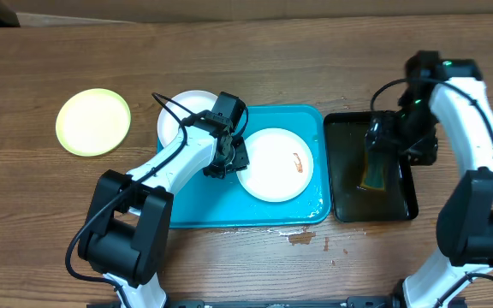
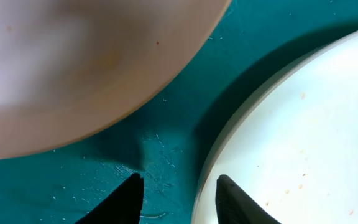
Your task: Clean dirty plates on tray and stack at the side
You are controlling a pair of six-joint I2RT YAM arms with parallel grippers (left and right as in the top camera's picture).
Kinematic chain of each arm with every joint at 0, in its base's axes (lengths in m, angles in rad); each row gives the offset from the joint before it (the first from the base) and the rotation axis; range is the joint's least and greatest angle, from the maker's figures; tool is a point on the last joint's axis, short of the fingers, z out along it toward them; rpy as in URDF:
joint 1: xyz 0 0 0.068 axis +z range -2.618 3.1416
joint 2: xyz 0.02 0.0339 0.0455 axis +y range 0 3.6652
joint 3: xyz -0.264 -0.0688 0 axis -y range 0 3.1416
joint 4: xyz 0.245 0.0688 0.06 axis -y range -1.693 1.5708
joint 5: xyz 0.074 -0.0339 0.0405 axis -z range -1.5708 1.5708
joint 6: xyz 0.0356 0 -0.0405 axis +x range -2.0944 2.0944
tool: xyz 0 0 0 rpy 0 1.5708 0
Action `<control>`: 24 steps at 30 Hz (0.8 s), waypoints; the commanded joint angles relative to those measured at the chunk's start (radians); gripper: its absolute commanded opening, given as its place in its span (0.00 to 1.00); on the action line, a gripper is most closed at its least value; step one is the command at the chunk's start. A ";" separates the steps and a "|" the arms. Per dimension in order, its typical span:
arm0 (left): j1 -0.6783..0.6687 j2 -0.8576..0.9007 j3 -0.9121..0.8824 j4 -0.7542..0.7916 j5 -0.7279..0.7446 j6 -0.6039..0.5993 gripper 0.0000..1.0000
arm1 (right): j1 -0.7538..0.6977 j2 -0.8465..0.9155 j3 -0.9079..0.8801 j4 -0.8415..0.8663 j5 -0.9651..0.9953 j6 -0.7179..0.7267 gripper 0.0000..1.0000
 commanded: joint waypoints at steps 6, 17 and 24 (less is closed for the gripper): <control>-0.003 0.016 -0.006 -0.001 0.011 0.021 0.41 | 0.101 -0.026 -0.251 0.192 0.102 0.069 0.85; -0.003 0.016 -0.006 -0.012 0.010 0.055 0.47 | 0.124 -0.026 -0.373 0.362 0.097 0.060 0.07; -0.003 0.016 -0.006 -0.011 -0.019 0.065 0.54 | 0.122 -0.026 -0.362 0.429 0.117 0.053 0.69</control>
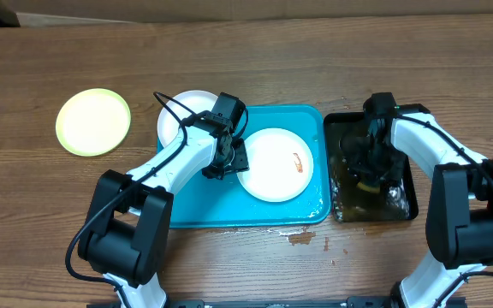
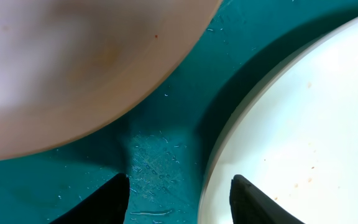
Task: Clean dirty plates on tray and stack at the side
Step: 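Grasp the yellow-green sponge in the water tray with right gripper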
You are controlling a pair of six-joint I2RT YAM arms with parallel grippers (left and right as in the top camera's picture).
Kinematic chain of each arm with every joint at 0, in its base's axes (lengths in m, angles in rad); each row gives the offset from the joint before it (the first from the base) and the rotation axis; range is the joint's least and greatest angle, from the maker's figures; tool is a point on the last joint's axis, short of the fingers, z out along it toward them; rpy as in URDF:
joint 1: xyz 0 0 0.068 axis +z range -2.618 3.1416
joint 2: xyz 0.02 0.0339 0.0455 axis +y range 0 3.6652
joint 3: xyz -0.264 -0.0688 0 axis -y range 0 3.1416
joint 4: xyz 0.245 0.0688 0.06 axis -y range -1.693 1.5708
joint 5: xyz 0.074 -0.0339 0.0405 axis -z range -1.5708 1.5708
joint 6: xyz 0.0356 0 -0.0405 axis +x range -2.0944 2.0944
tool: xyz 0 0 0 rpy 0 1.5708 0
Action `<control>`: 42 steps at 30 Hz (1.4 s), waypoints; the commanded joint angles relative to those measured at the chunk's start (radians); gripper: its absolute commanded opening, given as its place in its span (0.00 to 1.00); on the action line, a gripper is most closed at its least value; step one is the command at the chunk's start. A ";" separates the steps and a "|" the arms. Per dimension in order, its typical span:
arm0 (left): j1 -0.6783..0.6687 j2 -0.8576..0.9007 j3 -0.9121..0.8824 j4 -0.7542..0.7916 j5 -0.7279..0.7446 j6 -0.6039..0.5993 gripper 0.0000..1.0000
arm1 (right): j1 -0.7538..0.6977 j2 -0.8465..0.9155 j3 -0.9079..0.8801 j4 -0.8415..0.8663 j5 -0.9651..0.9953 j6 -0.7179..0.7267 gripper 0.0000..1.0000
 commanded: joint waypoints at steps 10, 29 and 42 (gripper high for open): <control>-0.003 0.016 -0.004 0.000 -0.014 0.026 0.47 | -0.003 -0.025 0.008 0.092 0.070 -0.001 0.46; -0.003 0.016 -0.004 0.000 -0.015 0.028 0.50 | -0.003 -0.025 0.010 0.282 0.081 -0.001 0.65; -0.006 0.016 -0.005 -0.026 -0.015 0.027 0.44 | -0.003 -0.025 0.036 0.095 0.081 -0.001 0.66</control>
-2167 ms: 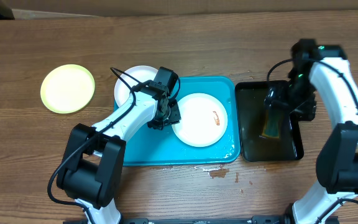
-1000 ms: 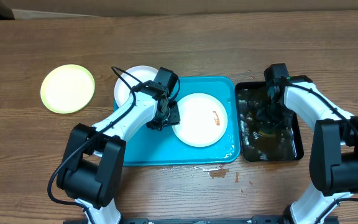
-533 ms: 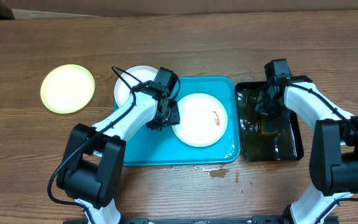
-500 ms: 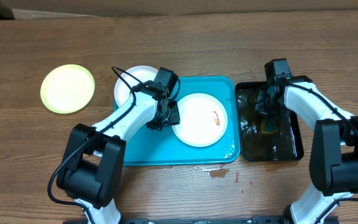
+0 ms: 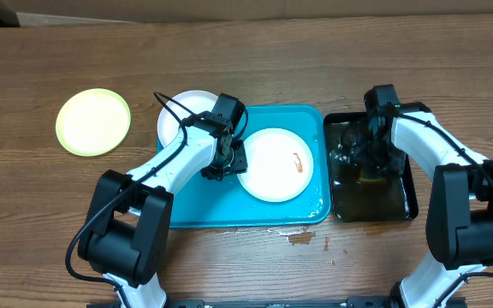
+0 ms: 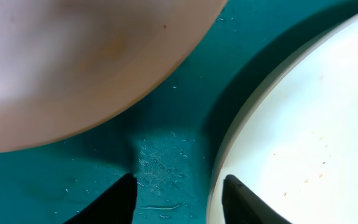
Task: Clean dirty plates on tray and stack at the side
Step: 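Grasp the yellow-green sponge in the water tray with right gripper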
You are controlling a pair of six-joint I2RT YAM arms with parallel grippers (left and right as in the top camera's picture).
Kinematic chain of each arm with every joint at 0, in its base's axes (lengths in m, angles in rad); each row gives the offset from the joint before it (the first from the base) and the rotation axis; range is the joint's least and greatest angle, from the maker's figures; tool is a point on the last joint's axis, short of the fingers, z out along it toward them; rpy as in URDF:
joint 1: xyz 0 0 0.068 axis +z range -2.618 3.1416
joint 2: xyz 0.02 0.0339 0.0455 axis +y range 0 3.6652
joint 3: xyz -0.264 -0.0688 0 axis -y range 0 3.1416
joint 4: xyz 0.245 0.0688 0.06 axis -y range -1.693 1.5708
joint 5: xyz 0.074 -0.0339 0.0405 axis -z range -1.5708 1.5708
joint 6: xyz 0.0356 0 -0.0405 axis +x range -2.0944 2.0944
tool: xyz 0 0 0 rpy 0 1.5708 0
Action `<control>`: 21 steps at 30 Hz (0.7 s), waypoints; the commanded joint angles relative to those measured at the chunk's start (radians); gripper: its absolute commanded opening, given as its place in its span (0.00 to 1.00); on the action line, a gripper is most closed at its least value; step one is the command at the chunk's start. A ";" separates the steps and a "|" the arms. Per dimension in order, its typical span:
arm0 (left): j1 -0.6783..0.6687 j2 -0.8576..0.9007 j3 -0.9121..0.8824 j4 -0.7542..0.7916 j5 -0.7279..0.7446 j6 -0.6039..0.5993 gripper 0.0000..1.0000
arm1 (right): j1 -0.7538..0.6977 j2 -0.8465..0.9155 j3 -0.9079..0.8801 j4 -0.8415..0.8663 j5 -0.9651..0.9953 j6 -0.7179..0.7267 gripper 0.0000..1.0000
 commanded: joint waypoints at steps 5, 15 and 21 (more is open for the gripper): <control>-0.024 0.016 -0.004 0.006 -0.010 0.020 0.43 | -0.003 -0.021 0.024 0.047 0.011 0.003 0.57; -0.049 0.016 -0.004 0.022 -0.011 0.020 0.43 | -0.003 -0.021 0.044 0.031 0.011 0.003 0.53; -0.049 0.016 -0.004 0.023 -0.030 0.019 0.43 | -0.003 -0.021 0.046 0.001 -0.005 0.003 0.04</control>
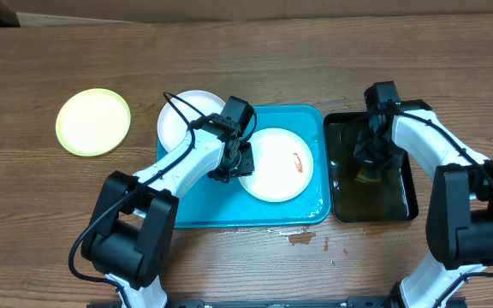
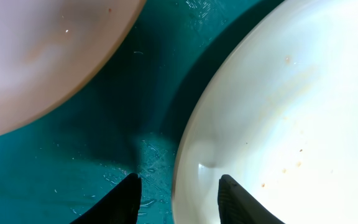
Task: Clean dirty plates on tray and stack at the side
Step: 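Grasp the yellow-green sponge in the water tray with right gripper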
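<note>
A white plate (image 1: 274, 164) with a red smear lies in the teal tray (image 1: 311, 214). My left gripper (image 2: 179, 190) is open at that plate's left rim (image 2: 182, 162), one finger over the wet tray and the other over the plate (image 2: 278, 93). A second white plate (image 1: 187, 120) rests half over the tray's left edge. Over in the black basin (image 1: 400, 201), my right gripper (image 1: 371, 161) is low and shut on a yellowish sponge (image 1: 368, 177), which peeks out under it.
A yellow-green plate (image 1: 93, 121) sits alone on the wooden table at the far left. Brown spill marks (image 1: 302, 237) lie just in front of the tray. The basin stands right beside the tray's right edge.
My left gripper has shifted a little to the right, so the plate's rim now lies between its open fingers. The right gripper stays down in the basin.
My right gripper first held the sponge hanging over the basin, then was down in the water with it and has stayed there. My left gripper stayed open at the smeared plate's left rim, its gap varying, and now straddles that rim.
</note>
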You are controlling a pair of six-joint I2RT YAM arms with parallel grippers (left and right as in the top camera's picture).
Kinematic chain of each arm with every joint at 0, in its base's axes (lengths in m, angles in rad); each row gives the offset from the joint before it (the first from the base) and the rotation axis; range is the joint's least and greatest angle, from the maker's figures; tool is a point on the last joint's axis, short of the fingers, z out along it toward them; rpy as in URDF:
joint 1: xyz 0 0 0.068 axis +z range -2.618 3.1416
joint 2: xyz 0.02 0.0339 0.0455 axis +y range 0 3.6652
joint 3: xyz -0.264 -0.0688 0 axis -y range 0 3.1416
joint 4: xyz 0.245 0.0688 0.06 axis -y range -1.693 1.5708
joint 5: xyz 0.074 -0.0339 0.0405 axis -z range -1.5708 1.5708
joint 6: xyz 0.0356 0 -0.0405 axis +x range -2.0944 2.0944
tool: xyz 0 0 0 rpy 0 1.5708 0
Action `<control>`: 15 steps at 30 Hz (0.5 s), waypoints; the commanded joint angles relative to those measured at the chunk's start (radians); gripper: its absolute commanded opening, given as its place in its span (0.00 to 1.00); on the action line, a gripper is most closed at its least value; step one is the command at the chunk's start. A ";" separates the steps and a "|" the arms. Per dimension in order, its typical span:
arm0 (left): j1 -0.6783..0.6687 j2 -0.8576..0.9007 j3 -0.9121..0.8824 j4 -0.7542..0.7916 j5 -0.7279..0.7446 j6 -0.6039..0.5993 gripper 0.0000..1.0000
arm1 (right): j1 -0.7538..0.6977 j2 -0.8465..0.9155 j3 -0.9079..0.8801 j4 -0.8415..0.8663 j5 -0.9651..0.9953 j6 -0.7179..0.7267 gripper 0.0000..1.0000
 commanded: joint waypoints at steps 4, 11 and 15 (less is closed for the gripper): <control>-0.005 0.016 -0.004 0.004 -0.032 0.020 0.45 | -0.003 -0.021 0.026 -0.010 -0.046 0.005 0.14; -0.013 0.034 -0.004 0.016 -0.032 0.019 0.45 | -0.003 -0.021 0.022 -0.009 -0.046 0.005 0.42; -0.021 0.058 -0.004 0.024 -0.032 0.019 0.40 | -0.003 -0.021 0.007 -0.004 -0.046 0.005 0.28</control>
